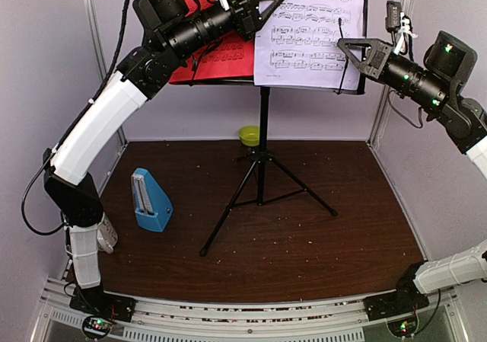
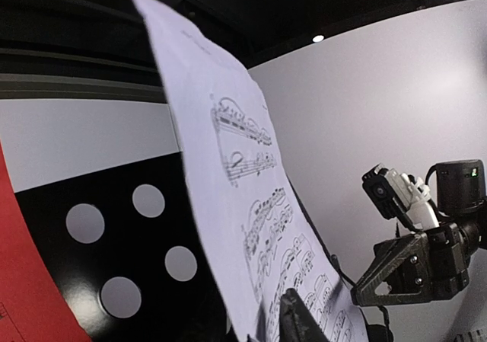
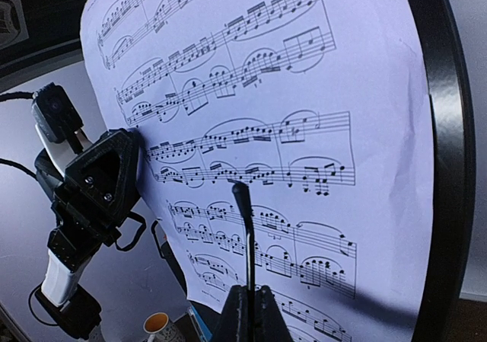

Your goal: Set up the instrument practice props

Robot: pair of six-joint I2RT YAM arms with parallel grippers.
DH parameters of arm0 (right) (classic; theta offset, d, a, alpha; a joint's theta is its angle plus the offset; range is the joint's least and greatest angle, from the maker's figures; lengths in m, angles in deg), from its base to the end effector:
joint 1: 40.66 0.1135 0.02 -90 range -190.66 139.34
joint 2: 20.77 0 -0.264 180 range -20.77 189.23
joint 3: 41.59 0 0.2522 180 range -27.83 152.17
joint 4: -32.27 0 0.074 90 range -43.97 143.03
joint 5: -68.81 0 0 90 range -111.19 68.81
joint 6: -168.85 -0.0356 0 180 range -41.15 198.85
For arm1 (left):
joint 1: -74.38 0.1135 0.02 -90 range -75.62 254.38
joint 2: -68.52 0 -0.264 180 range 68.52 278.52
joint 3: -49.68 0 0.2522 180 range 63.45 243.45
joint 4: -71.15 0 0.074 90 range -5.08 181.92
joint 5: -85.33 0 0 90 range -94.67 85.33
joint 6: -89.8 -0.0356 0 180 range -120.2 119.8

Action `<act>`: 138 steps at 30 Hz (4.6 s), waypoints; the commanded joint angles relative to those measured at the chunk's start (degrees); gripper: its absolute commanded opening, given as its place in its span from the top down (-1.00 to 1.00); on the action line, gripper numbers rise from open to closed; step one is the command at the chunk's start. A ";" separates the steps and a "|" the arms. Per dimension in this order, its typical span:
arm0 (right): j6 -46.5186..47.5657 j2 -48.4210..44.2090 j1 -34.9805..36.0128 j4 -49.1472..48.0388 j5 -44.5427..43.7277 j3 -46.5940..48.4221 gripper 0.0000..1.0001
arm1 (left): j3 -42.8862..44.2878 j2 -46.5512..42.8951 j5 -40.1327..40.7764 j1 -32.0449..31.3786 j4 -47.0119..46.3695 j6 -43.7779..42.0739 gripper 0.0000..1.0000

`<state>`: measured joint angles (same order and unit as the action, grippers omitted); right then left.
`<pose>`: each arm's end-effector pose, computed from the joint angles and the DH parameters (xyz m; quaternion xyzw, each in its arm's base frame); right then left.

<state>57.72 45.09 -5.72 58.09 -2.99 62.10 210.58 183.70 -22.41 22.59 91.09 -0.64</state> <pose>0.1713 0.1332 0.5315 -0.1967 0.6020 0.4485 0.6306 0.2423 -0.3254 0.5799 0.3484 0.4141 -0.4365 0.7188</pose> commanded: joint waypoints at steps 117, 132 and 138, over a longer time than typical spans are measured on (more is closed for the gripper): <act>-2.74 -21.66 -3.54 16.96 -8.99 -13.45 -0.97 | -60.08 -50.07 42.00 5.24 26.27 27.03 -0.96; -6.01 -32.88 -3.70 19.59 -7.61 -32.24 -1.00 | -76.44 -55.10 38.53 16.67 48.07 38.47 -0.96; -3.69 -32.17 -3.76 20.24 -7.25 -33.98 -1.00 | -79.18 -50.86 33.55 21.61 44.67 31.43 -0.96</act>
<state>52.61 12.70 -9.17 78.28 -10.71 29.44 131.98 130.30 14.97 42.32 138.06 35.51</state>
